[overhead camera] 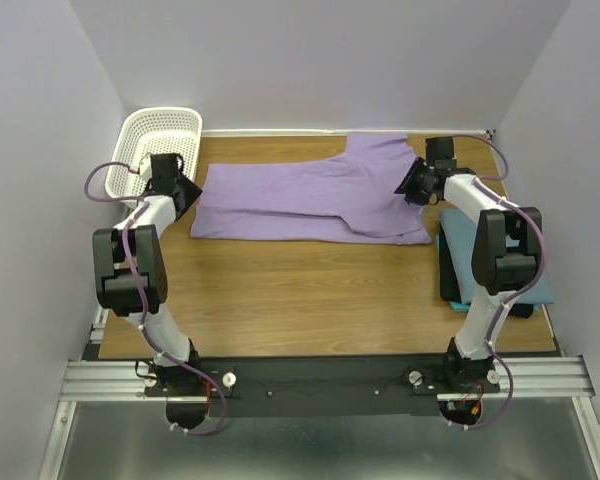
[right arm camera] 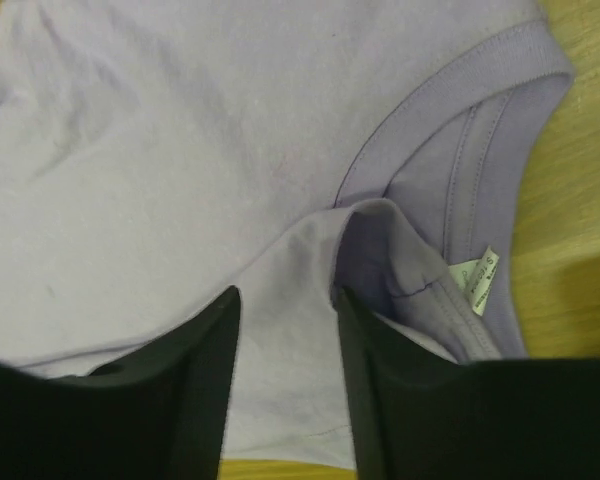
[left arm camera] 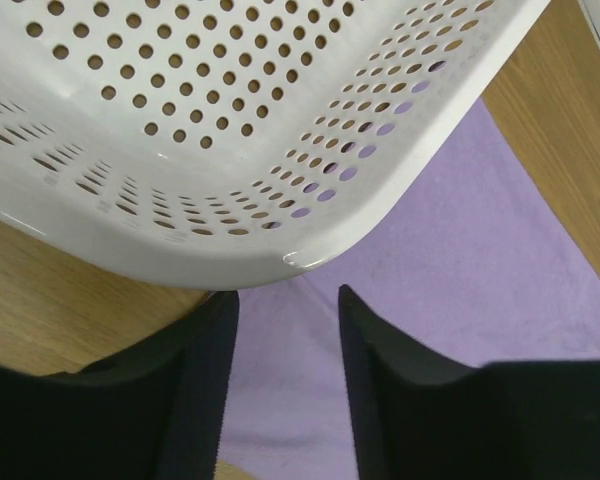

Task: Fold and stack the t-shirts
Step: Fold the tshirt

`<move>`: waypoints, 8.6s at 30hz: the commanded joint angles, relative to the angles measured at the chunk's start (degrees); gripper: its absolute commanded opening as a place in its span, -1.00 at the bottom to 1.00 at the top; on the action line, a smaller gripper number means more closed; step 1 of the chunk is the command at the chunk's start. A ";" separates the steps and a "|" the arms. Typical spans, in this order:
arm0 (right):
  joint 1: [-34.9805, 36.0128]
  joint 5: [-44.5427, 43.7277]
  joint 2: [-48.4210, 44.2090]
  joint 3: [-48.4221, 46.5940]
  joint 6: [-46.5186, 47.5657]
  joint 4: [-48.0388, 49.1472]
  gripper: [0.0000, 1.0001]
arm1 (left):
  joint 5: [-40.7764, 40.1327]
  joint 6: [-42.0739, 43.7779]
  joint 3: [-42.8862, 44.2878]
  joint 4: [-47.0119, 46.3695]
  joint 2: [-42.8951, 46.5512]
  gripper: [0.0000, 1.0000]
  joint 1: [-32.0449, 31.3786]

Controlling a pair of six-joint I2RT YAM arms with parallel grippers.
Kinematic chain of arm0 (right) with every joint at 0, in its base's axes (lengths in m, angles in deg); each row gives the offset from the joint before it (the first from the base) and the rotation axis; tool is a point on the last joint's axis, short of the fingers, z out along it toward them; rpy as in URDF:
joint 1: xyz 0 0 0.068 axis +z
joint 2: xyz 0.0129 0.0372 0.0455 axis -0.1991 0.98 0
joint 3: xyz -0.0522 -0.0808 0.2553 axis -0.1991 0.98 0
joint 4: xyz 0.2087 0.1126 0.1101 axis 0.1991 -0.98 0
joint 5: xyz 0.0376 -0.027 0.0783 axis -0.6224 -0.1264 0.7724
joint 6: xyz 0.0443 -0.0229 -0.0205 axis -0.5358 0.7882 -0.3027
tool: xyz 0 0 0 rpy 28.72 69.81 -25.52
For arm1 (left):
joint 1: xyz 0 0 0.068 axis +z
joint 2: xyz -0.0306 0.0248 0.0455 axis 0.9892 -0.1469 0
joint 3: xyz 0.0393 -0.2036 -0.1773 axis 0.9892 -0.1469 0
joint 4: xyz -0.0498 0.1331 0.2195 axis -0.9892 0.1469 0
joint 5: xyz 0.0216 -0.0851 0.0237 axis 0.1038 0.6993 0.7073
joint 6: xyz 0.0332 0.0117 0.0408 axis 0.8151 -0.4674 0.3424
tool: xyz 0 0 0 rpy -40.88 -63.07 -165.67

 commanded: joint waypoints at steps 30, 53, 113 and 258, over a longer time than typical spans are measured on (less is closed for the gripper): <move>4.56 -5.23 -16.88 26.64 -5.03 8.45 0.09 | -3.62 -0.24 -19.84 0.61 27.35 0.13 -13.98; 4.56 -6.19 -11.16 27.17 -10.13 15.14 -0.30 | -3.18 4.43 -15.70 3.78 28.32 0.13 -13.98; 7.55 -1.35 8.97 -3.69 -1.26 15.84 -0.51 | -2.83 4.87 -17.55 3.87 27.27 0.13 -13.98; -5.71 -17.09 -29.35 46.94 -7.49 6.09 -0.79 | -12.94 -8.93 -31.17 -4.92 20.41 -1.00 -6.50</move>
